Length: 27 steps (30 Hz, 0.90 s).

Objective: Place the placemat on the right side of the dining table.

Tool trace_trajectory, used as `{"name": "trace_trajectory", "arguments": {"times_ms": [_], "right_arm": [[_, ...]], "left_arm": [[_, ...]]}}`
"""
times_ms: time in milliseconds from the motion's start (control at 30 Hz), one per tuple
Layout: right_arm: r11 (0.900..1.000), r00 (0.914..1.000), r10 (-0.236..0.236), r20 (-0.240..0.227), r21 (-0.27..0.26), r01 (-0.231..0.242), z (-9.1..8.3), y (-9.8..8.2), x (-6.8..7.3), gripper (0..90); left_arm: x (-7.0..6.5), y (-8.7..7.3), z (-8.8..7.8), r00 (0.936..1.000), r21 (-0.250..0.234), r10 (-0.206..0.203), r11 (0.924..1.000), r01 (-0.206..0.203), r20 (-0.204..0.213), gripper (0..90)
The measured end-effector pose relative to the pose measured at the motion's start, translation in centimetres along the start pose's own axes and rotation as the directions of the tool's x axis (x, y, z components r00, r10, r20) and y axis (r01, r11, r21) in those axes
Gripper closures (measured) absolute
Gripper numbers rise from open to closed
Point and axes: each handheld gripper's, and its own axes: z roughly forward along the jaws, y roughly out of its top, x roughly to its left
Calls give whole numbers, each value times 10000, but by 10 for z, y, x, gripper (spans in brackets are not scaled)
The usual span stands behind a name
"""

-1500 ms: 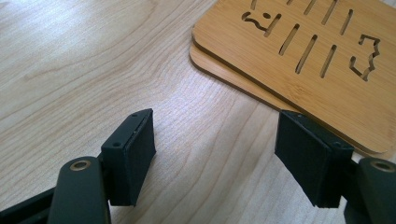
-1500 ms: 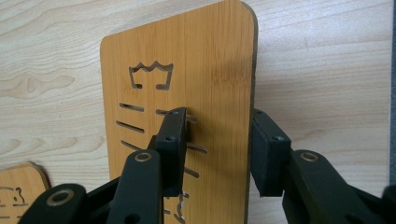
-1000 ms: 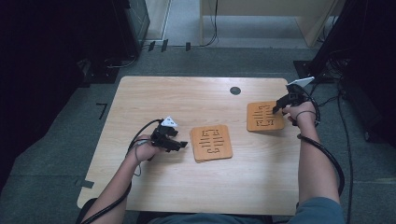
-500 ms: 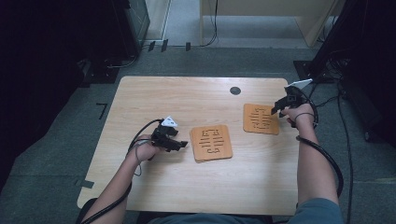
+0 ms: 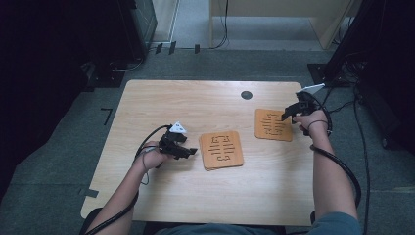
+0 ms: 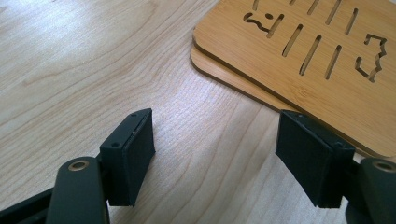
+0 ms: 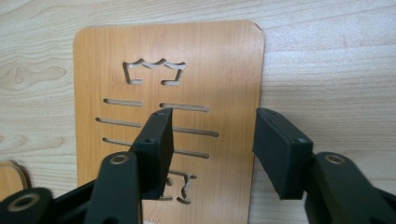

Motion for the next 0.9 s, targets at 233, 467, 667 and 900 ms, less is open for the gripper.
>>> {"name": "trace_trajectory", "arguments": {"times_ms": [233, 467, 667, 900], "right_arm": [[9989, 9991, -426, -65, -220, 424, -1, -5, 9, 347], [9966, 9970, -770, 3, -303, 770, -3, -10, 15, 299], [9947, 9954, -955, 46, -378, 956, -3, -15, 18, 268], [9923, 9931, -1170, 71, -407, 1172, -2, -21, 20, 235]], "left_arm": [[0, 0, 0, 10000, 30, 3, 10000, -3, -37, 269], [-1, 0, 0, 10000, 23, -24, 10000, 24, -52, 267], [-1, 0, 0, 10000, 22, -13, 10000, 13, -75, 264], [-2, 1, 1, 10000, 12, 8, 10000, -8, -95, 264]]}}
